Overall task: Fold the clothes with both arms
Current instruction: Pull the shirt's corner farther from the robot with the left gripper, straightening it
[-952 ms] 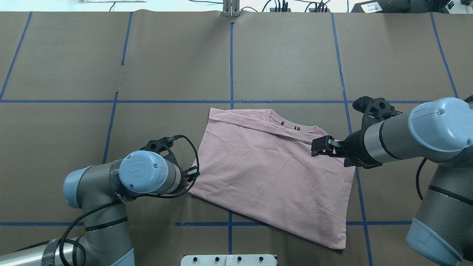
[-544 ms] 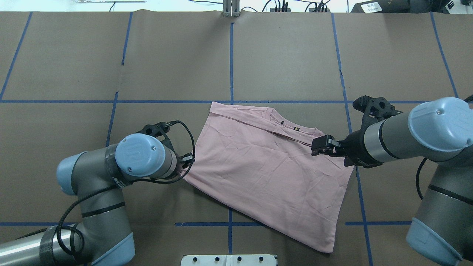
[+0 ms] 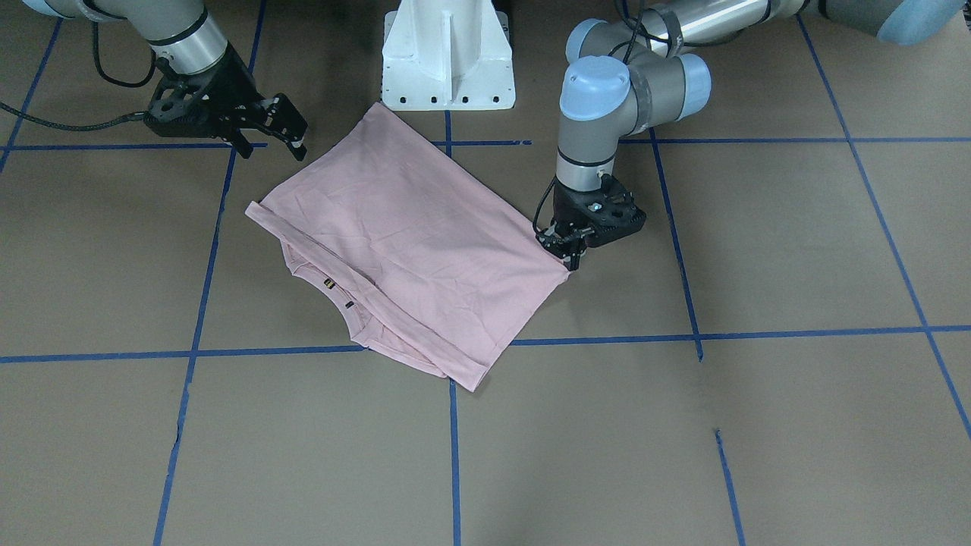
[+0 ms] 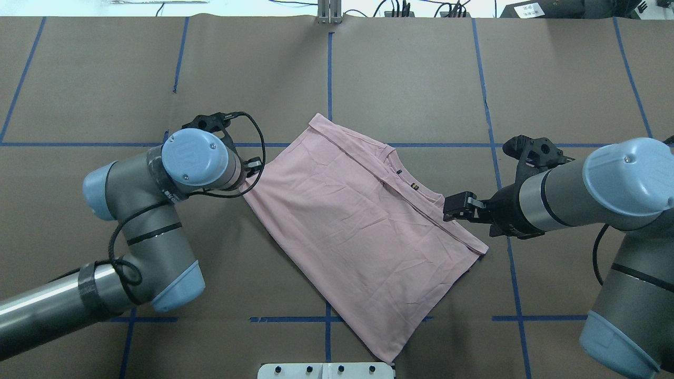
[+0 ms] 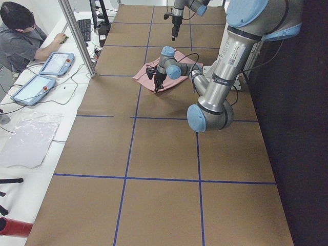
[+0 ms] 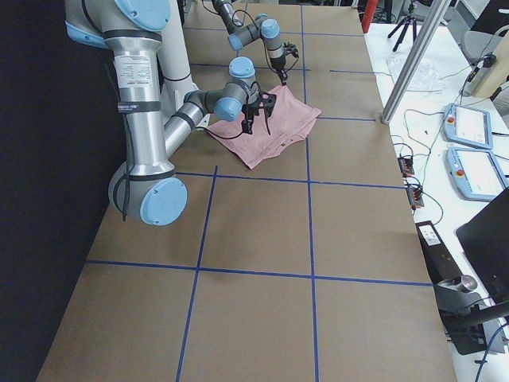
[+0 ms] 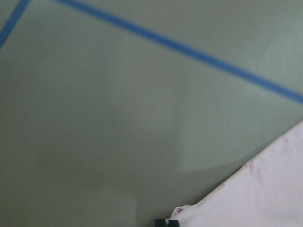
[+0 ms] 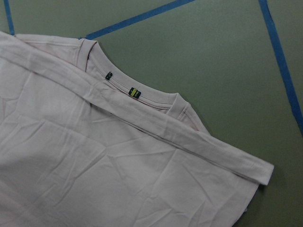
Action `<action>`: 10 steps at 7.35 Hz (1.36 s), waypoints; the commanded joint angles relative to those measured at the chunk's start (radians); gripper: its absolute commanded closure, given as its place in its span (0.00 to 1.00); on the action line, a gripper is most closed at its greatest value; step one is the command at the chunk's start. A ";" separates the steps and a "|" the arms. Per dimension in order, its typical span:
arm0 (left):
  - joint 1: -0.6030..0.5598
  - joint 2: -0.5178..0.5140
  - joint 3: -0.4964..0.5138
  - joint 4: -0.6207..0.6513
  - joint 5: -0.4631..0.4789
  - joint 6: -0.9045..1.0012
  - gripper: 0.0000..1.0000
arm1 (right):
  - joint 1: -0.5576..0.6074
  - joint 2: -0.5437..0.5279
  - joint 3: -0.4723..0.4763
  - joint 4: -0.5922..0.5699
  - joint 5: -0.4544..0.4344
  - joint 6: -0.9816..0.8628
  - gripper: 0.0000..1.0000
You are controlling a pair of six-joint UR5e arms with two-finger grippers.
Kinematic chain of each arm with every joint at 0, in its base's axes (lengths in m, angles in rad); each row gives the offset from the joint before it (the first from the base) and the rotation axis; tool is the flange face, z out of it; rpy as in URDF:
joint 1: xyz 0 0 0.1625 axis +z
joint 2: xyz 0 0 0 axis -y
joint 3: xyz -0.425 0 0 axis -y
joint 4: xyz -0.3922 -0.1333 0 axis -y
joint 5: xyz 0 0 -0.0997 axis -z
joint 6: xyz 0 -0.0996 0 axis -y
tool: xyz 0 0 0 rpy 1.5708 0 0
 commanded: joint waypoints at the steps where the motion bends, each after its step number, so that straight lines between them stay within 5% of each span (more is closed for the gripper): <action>1: -0.092 -0.087 0.191 -0.164 0.055 0.097 1.00 | -0.001 -0.001 -0.005 -0.001 -0.002 -0.001 0.00; 4: -0.126 -0.262 0.475 -0.414 0.144 0.139 1.00 | -0.001 0.000 -0.008 -0.001 -0.008 -0.001 0.00; 7: -0.143 -0.333 0.618 -0.528 0.192 0.144 1.00 | -0.001 0.000 -0.008 -0.001 -0.008 -0.001 0.00; 8: -0.146 -0.333 0.629 -0.528 0.192 0.145 0.36 | -0.003 0.002 -0.008 -0.001 -0.008 -0.001 0.00; 9: -0.146 -0.334 0.633 -0.534 0.190 0.147 0.00 | -0.003 0.002 -0.008 -0.001 -0.011 -0.001 0.00; 10: -0.158 -0.334 0.630 -0.560 0.172 0.145 0.00 | -0.003 0.002 -0.008 -0.001 -0.026 -0.001 0.00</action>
